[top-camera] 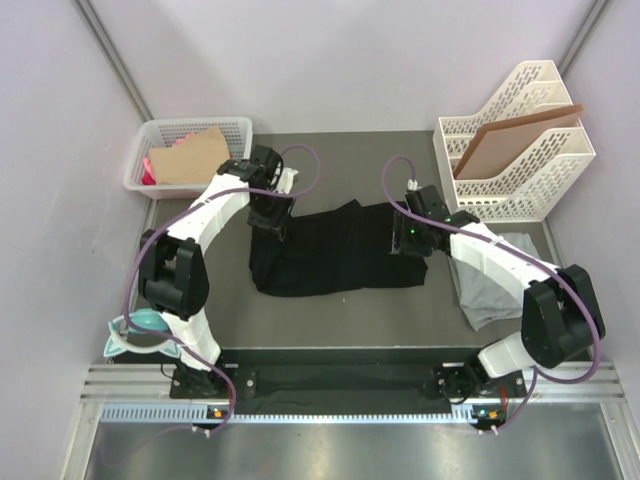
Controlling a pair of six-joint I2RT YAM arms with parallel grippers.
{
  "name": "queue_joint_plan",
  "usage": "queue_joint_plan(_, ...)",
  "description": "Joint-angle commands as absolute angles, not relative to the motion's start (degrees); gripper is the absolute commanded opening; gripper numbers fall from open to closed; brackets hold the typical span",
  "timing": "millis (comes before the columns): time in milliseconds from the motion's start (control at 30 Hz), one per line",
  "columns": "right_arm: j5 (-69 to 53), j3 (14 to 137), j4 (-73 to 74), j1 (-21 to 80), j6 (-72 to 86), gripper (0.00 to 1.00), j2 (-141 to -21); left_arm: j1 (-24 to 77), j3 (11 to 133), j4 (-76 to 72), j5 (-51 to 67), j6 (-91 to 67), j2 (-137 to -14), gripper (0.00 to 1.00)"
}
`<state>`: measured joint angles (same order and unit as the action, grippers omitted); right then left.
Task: Fold and stack the t-shirts
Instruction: Fold the folded rectangular tshirt in 1/3 of the way
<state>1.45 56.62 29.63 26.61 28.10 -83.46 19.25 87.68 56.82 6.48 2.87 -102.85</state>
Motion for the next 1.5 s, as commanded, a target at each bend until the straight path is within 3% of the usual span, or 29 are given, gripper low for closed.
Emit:
queue_joint_plan(0,1.9,56.4,28.7,27.0,27.7,0.47,-79.7,19.0,89.7,54.0,3.8,2.2,-104.8,0.51)
queue_joint_plan(233,2.1,56.8,29.3,27.0,27.7,0.46,-78.2,19.1,88.8,52.8,5.0,2.6,-107.0,0.50)
queue_joint_plan(333,2.4,56.9,29.4,27.1,27.6,0.44,-78.2,19.1,89.5,53.2,6.2,2.7,-107.1,0.46)
queue_joint_plan(500,2.7,56.8,29.4,27.0,27.8,0.43,-78.4,19.3,90.2,54.4,8.3,2.7,-104.3,0.05)
queue_joint_plan(567,2.6,56.6,29.3,27.0,27.9,0.43,-78.5,19.4,90.1,55.5,10.5,2.9,-103.0,0.02)
queue_joint_plan(933,2.9,57.5,29.9,27.1,28.1,0.43,-79.8,25.2,78.4,58.2,28.1,11.2,-90.1,0.13)
queue_joint_plan(1233,4.3,59.5,31.7,27.0,27.9,0.43,-80.6,34.1,75.4,71.3,36.9,22.9,-98.4,0.29)
queue_joint_plan(1467,5.6,60.6,33.0,26.9,27.4,0.44,-81.7,33.8,82.2,81.0,37.0,31.0,-102.6,0.38)
